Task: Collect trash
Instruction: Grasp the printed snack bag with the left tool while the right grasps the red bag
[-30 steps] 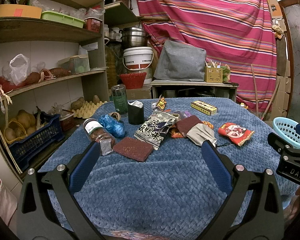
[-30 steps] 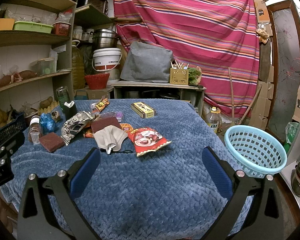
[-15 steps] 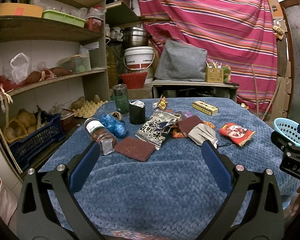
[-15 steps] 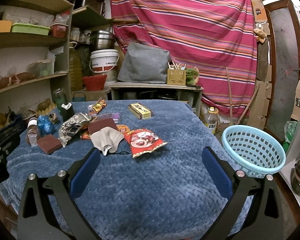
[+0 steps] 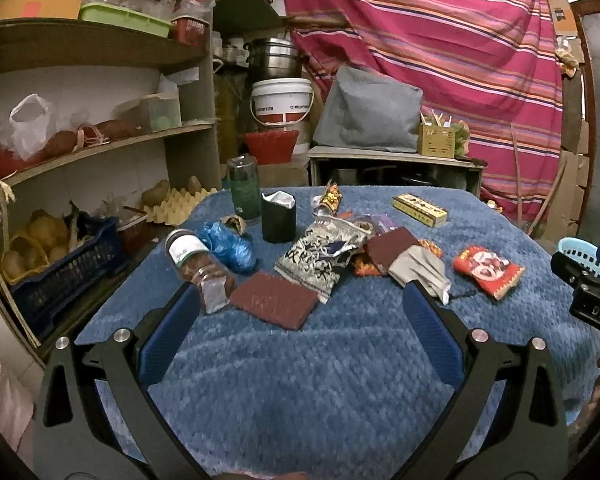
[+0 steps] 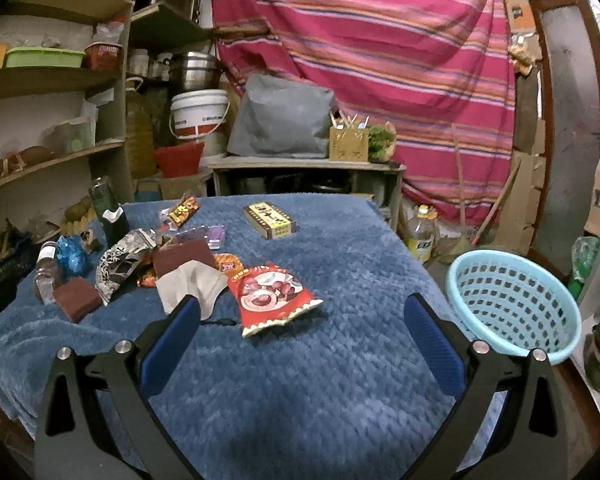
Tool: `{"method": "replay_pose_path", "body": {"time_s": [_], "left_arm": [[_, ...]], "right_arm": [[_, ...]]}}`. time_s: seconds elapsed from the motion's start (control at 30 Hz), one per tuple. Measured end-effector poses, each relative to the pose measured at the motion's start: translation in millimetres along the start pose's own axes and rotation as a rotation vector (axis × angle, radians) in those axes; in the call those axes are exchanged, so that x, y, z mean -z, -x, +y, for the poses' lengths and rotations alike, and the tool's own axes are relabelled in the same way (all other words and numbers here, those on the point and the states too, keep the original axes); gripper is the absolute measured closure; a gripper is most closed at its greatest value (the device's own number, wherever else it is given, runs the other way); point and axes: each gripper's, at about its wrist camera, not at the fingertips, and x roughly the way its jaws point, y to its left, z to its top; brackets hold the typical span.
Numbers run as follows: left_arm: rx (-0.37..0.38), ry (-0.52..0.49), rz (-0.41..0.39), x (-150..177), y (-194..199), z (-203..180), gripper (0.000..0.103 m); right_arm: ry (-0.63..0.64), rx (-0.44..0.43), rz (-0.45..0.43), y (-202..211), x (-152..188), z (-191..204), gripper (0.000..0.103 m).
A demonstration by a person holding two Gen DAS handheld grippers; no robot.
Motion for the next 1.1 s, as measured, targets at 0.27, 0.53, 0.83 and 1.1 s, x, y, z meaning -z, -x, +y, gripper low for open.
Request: {"method": "replay_pose_path", "body": {"time_s": [0.27,0.53,0.83,1.1], "left_arm": [[0.029,-0.004,-0.013,-44,-35,-7,0.005],[0.061,-0.021,0.028,-67,-91,-18,0.005],[0.002,-0.054,0.194,-32,-148,-23,0.005],[-0.025,-0.061,0.288,-21,-180,-16,0.005]], "right_arm": [[0.046,-0.013,0.066,-47,-25,6,0.004],[0.074,-0.004,0.156,-98,-28,5,0.004],[0.147,0.032,0.258,-127,-10,-4,0.004],[0.14,0.001,0.318,-140,-1,-3,0.004]]}}
